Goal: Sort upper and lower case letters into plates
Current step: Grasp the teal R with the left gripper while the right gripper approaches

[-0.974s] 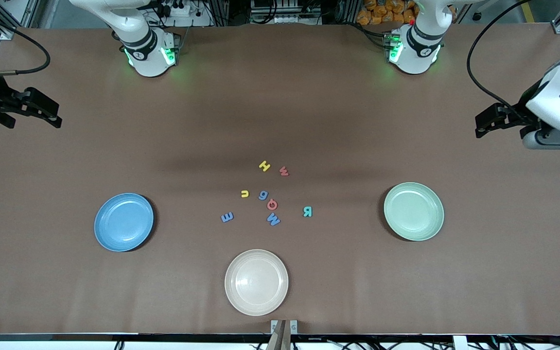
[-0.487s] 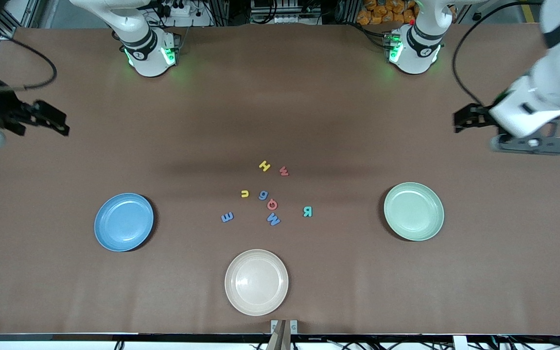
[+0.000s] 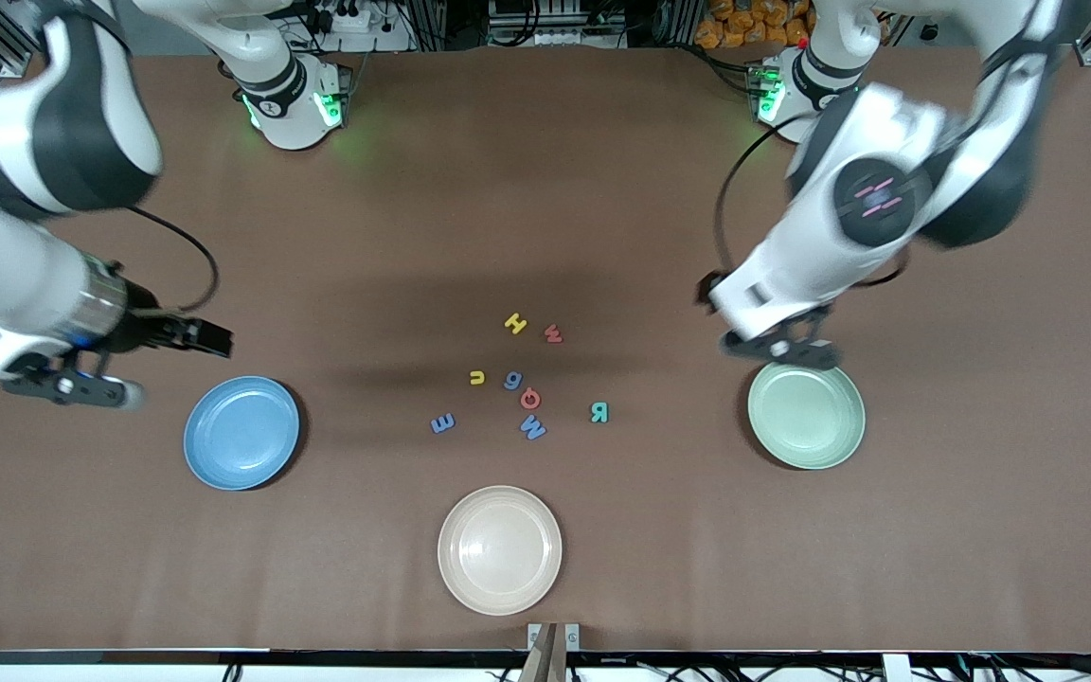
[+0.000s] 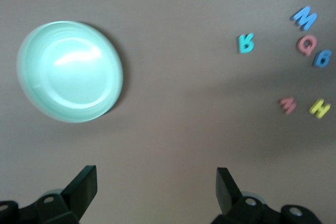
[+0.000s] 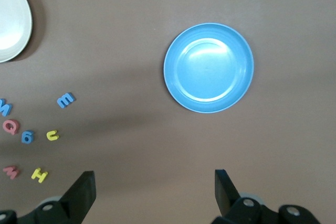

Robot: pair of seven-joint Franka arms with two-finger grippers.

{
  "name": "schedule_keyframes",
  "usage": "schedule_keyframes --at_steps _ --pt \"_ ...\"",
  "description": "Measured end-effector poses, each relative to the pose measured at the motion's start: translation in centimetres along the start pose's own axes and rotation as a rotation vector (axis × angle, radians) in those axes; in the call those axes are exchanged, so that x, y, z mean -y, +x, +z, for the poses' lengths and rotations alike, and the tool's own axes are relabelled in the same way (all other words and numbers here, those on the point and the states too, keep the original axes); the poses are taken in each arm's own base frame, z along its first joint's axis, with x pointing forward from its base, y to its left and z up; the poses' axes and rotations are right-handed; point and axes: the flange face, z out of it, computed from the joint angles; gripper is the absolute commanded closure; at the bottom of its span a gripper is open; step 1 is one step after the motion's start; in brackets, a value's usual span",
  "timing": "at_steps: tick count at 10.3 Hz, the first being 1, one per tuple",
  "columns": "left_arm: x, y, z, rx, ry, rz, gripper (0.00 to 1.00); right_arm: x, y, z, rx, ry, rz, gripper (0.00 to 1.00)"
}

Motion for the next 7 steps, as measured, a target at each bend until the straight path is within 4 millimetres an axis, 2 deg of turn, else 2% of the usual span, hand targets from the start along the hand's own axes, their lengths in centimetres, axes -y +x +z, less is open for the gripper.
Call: schedule_keyframes --at_steps 2,4,7 --pt "-3.5 2.5 6.6 -0.045 -0.028 -0.004 0.00 1.2 1.1 2.2 -0.005 0.004 0.080 0.00" --pt "-5.7 4.3 12.3 -0.103 -0.055 -0.002 0.00 3.1 1.5 3.8 -0.019 0.011 0.155 0.00" --pt "-7.4 6.4 17.8 -0.172 -0.076 -0.033 0.00 4.7 1.9 5.3 -0.029 0.019 0.224 0.00"
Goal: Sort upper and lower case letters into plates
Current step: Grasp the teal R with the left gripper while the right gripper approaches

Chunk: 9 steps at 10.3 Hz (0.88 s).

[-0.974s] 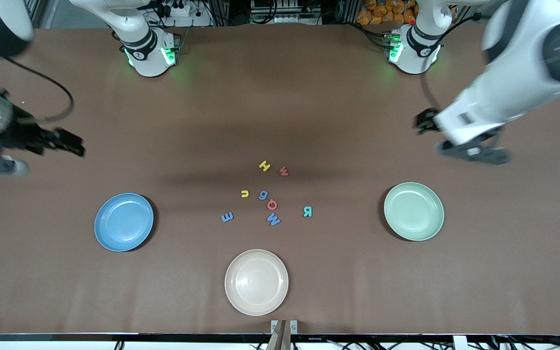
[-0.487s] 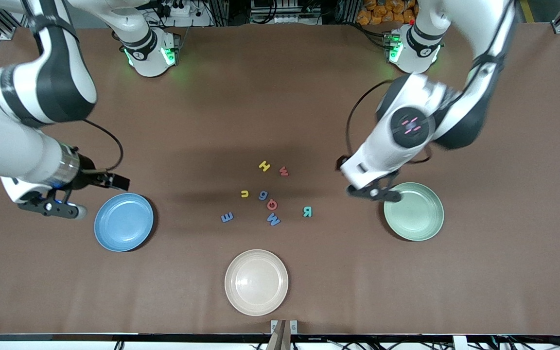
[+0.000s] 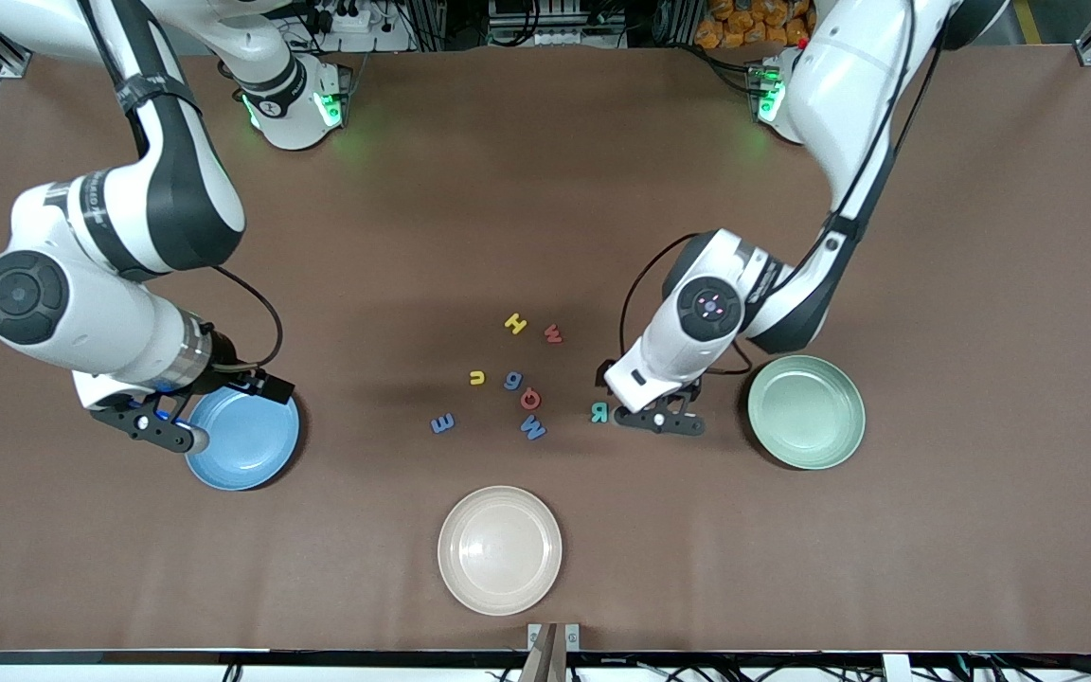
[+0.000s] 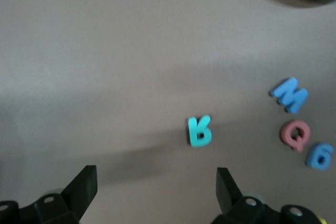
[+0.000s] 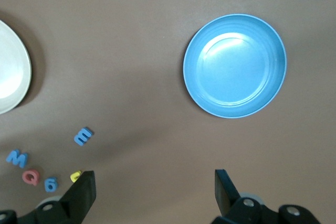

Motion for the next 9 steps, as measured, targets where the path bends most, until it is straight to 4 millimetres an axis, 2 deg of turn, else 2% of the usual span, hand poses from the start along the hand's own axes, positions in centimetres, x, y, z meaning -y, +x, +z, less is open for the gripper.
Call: schedule_keyframes --at_steps 2,4,6,9 --pt "-1.5 -0.3 3.7 -0.043 0.037 -0.036 0.00 0.7 -0.1 0.7 0.003 0.001 0.023 0.00" --pt "-3.3 -1.6 6.7 -0.073 0.077 -0.044 0.00 1.8 -0.6 1.3 0.004 0.001 0.041 0.00" --pt "-4.1 -1.7 7.7 -0.106 0.082 -0.057 0.00 3.1 -1.2 2.2 0.005 0.000 0.041 0.00" --pt "-3.8 -1.0 7.8 -0.128 0.077 -0.061 0.00 4.2 -1.5 3.3 0.006 0.000 0.086 0.00"
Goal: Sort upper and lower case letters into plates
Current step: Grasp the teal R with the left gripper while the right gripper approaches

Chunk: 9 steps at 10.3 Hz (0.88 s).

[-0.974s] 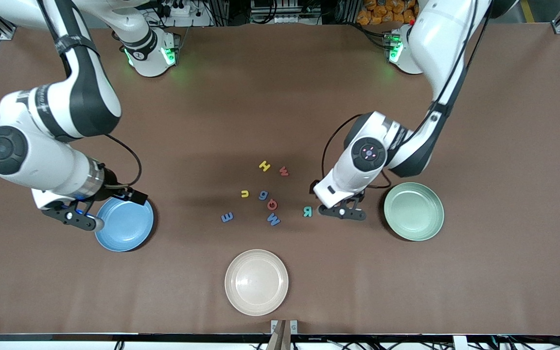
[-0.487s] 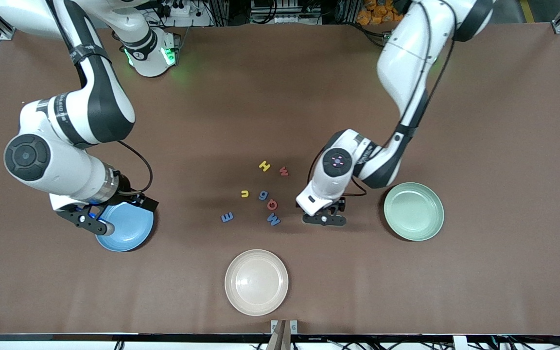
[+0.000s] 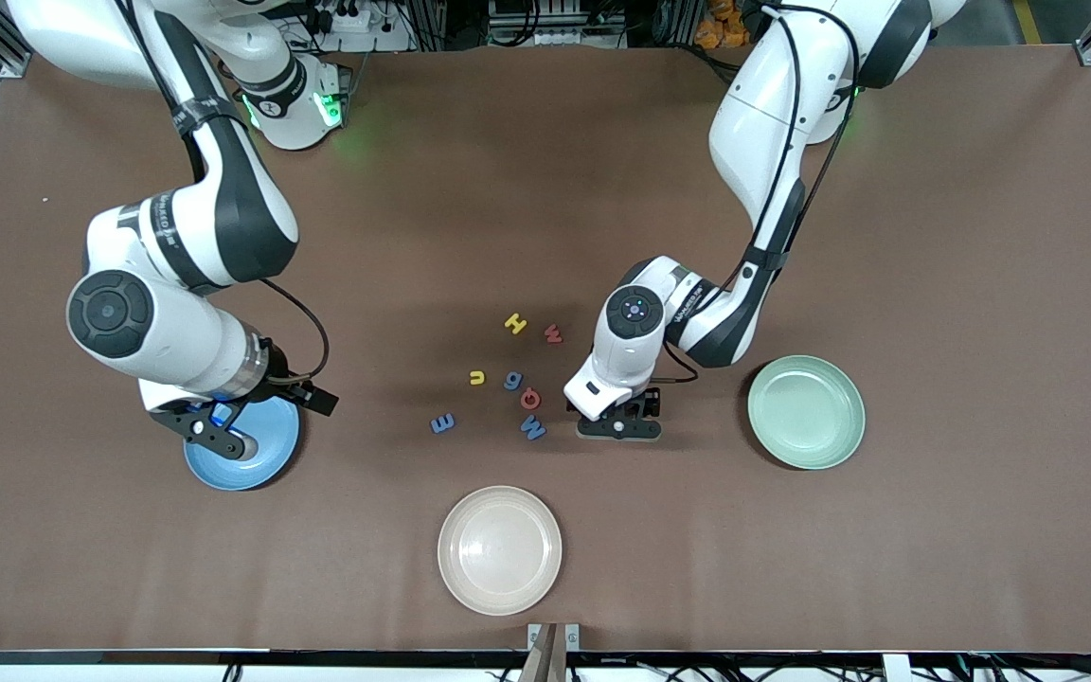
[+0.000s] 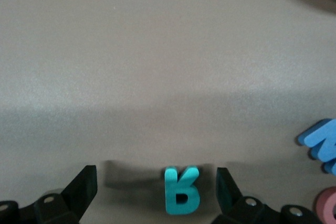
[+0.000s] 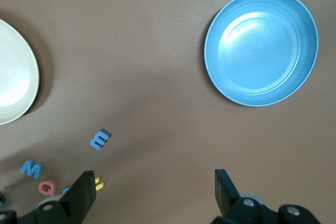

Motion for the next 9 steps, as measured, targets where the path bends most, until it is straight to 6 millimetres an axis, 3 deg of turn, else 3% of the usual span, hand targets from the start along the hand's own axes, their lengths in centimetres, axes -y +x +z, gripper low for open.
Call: schedule_keyframes --at_steps 3,6,9 --pt "-0.1 -0.2 0.7 0.001 0.000 0.003 0.07 2.0 -1.5 1.1 0.017 0.015 0.016 0.00" --pt "-1.6 -1.1 0.5 0.000 -0.005 0.012 0.26 3.6 -2.8 2.1 0.030 0.019 0.007 0.00" --pt "-1.7 -0.9 0.3 -0.005 -0.006 0.007 0.60 6.8 -6.2 4.4 0.052 -0.008 -0.034 0.00"
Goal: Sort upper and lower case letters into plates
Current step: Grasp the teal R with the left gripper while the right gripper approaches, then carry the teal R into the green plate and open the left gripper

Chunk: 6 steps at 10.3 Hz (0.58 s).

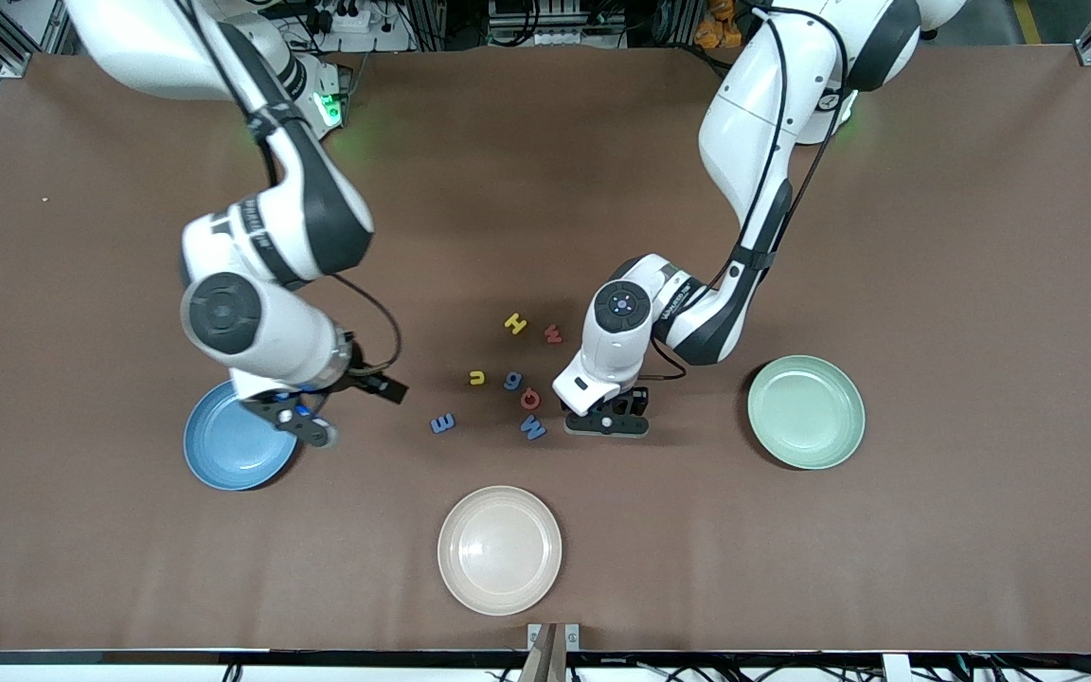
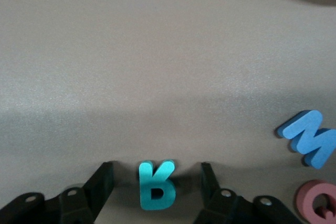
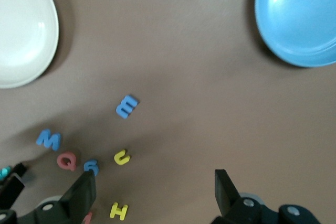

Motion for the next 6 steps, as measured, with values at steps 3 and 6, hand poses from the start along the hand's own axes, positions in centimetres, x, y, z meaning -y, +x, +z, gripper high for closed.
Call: schedule_keyframes --at_steps 3,6 --pt "-0.1 0.3 -0.4 -0.008 -0.004 -0.001 0.75 1.9 -1.7 2.3 0.051 0.007 -0.011 0.00" --pt "-0.1 0.4 -0.5 -0.009 -0.003 0.000 0.92 5.0 -4.3 5.7 0.056 0.029 -0.052 0.00"
